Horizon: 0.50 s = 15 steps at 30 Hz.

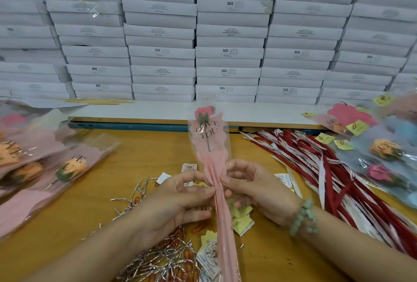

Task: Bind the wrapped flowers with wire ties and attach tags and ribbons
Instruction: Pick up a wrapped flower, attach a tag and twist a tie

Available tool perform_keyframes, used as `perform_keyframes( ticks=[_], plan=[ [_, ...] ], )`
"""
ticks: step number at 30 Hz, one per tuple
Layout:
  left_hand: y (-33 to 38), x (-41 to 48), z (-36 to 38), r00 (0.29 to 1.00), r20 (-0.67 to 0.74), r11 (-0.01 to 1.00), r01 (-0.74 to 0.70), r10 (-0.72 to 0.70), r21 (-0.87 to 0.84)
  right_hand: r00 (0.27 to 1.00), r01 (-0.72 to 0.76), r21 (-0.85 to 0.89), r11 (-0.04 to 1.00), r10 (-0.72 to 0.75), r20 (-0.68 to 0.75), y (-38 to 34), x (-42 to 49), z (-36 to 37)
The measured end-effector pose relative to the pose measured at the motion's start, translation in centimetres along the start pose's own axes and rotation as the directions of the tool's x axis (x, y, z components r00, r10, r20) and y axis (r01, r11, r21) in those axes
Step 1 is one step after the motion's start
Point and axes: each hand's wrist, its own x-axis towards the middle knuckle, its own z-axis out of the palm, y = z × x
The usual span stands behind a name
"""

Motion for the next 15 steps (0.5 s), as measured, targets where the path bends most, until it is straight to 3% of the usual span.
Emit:
perform_keyframes(
  ticks=[10,15],
  plan=[
    [-0.01,0.03,-0.12,0.999,-0.045,1.000,0.024,-0.024,0.011,1.000,-0.002,-0.048,0.999,0.002,0.002,-0.08,-0.17,0.36],
    [0.22,0.12,-0.29,0.999,-0.038,0.999,-0.032,0.031,-0.026,0.996,-0.072,0.079,0.994,0.068,0.059,-0.44,-0.09,0.17]
  ],
)
